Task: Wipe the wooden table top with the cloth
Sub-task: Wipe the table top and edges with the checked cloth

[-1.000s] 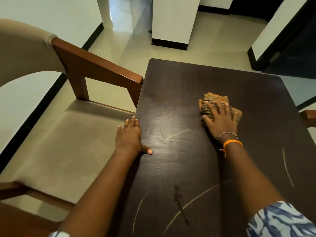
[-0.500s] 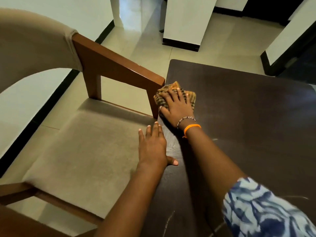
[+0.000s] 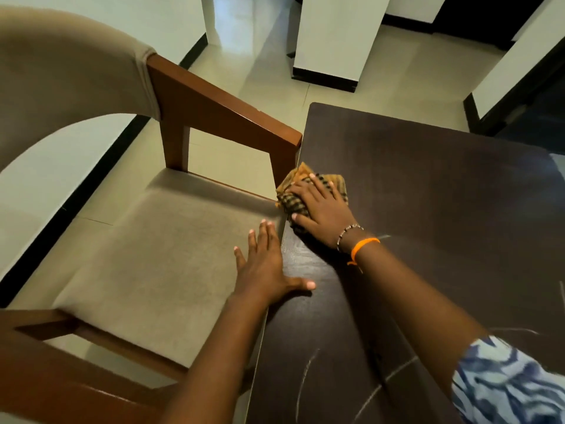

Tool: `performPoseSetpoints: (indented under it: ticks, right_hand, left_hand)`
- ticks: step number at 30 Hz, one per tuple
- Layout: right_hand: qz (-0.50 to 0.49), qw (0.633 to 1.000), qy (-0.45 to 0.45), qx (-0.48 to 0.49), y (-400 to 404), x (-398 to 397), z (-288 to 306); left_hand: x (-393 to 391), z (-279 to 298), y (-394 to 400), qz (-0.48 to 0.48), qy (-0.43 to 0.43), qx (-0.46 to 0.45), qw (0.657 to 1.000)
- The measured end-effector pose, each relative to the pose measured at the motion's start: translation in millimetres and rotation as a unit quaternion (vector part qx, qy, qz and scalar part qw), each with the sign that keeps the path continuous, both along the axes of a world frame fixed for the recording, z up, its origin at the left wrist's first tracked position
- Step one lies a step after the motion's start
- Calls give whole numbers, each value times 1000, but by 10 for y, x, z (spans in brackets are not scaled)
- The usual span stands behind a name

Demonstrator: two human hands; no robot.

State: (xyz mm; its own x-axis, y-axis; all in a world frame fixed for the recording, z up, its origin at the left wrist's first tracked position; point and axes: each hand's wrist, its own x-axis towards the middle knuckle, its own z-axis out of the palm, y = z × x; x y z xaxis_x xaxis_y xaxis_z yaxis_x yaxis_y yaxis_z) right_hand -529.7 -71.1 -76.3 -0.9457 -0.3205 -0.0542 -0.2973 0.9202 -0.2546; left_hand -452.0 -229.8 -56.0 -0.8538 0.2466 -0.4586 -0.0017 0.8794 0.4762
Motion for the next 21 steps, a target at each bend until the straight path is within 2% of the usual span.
performPoseSetpoints:
  ticks: [3,8,10,12,18,21]
  right_hand:
    - [-14,1000,-9,4,319,210,43]
    - [-214,976,11,21,1082,545,2]
    - [-288,957,5,21,1143,588,9]
    - [-318,948,4,21,954,552,19]
    - [-131,991,3,14,-394,353,-4]
    - [-97,995,-6,1,-474,358,23]
  left_hand:
    - [52,33,-77,-30,0,-14,999]
    - [77,48,-86,-82,-20,-17,996]
    - [72,68,-93,-98,-33,-31,994]
    - [72,97,-79,-106,-39,-47,992]
    - [81,167,50,-104,-35,-154,982]
    - [88,243,139,-101,-46,-193,975]
